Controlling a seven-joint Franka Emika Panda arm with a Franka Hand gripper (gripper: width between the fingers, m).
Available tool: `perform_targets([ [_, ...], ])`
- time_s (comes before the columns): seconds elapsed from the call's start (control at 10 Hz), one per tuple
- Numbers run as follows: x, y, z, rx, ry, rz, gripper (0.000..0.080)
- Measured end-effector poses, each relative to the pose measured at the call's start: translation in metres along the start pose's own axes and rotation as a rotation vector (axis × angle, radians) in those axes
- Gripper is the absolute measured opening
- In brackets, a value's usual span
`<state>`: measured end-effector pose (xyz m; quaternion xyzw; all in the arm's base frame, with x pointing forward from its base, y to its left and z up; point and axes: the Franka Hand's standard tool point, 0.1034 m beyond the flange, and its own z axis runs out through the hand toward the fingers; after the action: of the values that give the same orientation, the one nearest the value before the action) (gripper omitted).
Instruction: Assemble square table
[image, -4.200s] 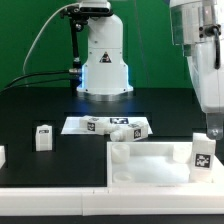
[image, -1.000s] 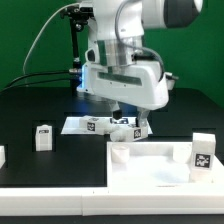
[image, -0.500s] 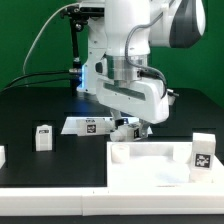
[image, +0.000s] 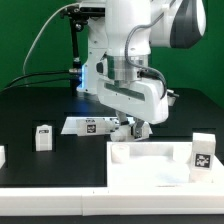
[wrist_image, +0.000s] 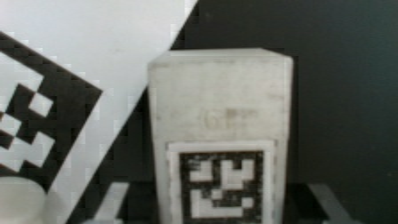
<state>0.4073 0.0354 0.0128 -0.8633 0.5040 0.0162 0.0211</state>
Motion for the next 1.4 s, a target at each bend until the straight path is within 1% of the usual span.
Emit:
perform_targets([
  [0.1,-0.002,-0.012,-0.004,-0.009,-0.049,0.121,0.0284],
  [0.2,-0.006,-0.026,-0.008,-0.003,-0.060,0.254,0.0284],
  [0.3,-0.014,-0.032,-0.010,-0.008,-0.065,0.455,0.0284],
  [0.4,-0.025,-0.034,-0.010,-0.010,-0.061,0.662,0.0284],
  [0.5,-0.033,-0.033,-0.007,-0.016,-0.058,0.774,0.0284],
  [0.7,-0.032,-0.033,-0.006,-0.019,-0.058,0.845,0.0284],
  [1.0,-0.033,-0.031,-0.004,-0.027,-0.060,1.035,0.0284],
  [1.1,-0.037,-0.027,-0.002,-0.055,-0.064,1.178,0.0284],
  [1.2,-0.042,-0.027,0.001,-0.077,-0.066,1.277,0.0284],
  [1.3,-0.045,-0.030,0.001,-0.077,-0.069,1.272,0.0284],
  [1.4,-0.051,-0.034,0.002,-0.061,-0.066,1.335,0.0284],
])
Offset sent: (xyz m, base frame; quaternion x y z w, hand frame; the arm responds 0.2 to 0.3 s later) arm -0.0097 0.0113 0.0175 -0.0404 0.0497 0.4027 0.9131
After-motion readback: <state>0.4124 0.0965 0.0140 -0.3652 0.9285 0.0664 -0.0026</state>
